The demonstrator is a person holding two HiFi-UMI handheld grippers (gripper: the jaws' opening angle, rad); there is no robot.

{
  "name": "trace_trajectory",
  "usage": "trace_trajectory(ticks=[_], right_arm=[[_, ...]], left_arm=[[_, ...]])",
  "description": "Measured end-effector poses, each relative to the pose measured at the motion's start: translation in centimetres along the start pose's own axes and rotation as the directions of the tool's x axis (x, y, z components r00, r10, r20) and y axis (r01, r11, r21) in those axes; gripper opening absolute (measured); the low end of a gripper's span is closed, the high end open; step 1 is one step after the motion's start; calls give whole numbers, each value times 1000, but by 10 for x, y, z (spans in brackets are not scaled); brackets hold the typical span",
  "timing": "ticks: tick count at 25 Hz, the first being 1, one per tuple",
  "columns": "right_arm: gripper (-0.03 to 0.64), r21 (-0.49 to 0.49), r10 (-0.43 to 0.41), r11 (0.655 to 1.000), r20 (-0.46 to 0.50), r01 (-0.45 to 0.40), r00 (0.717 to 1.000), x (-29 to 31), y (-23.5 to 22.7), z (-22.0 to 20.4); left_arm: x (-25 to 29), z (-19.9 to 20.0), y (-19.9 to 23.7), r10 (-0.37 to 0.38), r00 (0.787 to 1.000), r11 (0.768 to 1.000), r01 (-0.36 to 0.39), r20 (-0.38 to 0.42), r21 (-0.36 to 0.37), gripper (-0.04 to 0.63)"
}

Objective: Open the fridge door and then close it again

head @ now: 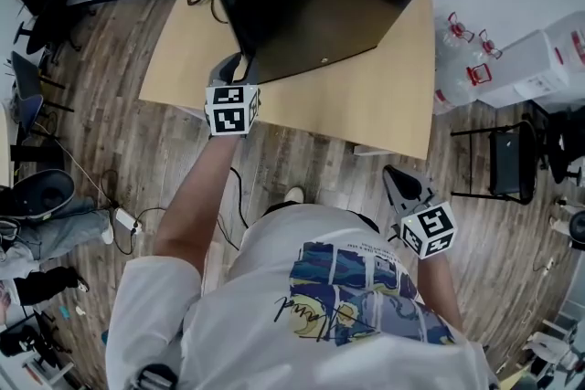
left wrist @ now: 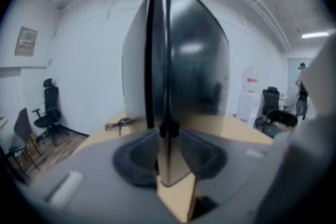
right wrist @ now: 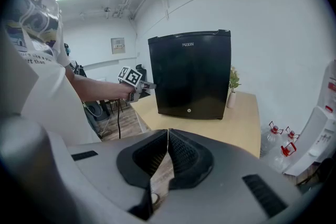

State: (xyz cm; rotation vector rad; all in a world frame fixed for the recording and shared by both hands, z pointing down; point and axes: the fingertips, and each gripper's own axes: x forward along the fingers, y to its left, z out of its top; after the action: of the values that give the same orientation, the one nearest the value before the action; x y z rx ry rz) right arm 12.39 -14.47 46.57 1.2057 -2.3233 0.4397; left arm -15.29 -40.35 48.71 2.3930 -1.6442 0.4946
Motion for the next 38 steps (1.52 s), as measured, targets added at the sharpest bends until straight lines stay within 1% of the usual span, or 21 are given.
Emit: trace_trajectory(ticks=[5,13,15,18,23,26,28,30,35,38], right_arm=[[14,-3,1,1000,-6,-1,1000,3,-8,0],[14,-22,23,999,1,-23,1000,5,-16,6],[14,-28,30,999,5,-30,1000,3,-16,7],[14,-31,39,999,10,-38,999,-4,-20,3],[14,-36,62,997,8,-62,998,-24,-36,-10],[14,-53,91,995,4,-90,996,-39,-45,-16],[14,-66,112,992,5,-111,994,-51,-51,-21],[14,-78,133,988,7,-132,991,-60,-57,-27],[14,-110,203,973,12,-201,979,-83,-64,-47],[14,-128,246,962,14,-242,969,-99,-62,-62]], left_arm=[[7,5,5,15,1000,1000,-15,10,-21,118],[10,5,6,31,999,999,-31,14,-24,120],[9,4,8,48,999,998,-48,12,-31,119],[3,0,9,89,996,995,-88,12,-53,100],[-20,-9,-3,136,991,986,-135,1,-101,95],[-41,-14,-26,147,989,980,-145,-2,-137,69],[-56,-19,-49,136,991,978,-134,-1,-159,38],[-70,-23,-76,113,994,979,-111,4,-168,11],[-109,-33,-155,46,999,983,-44,10,-180,9],[-138,-39,-207,-14,1000,983,17,18,-181,8]])
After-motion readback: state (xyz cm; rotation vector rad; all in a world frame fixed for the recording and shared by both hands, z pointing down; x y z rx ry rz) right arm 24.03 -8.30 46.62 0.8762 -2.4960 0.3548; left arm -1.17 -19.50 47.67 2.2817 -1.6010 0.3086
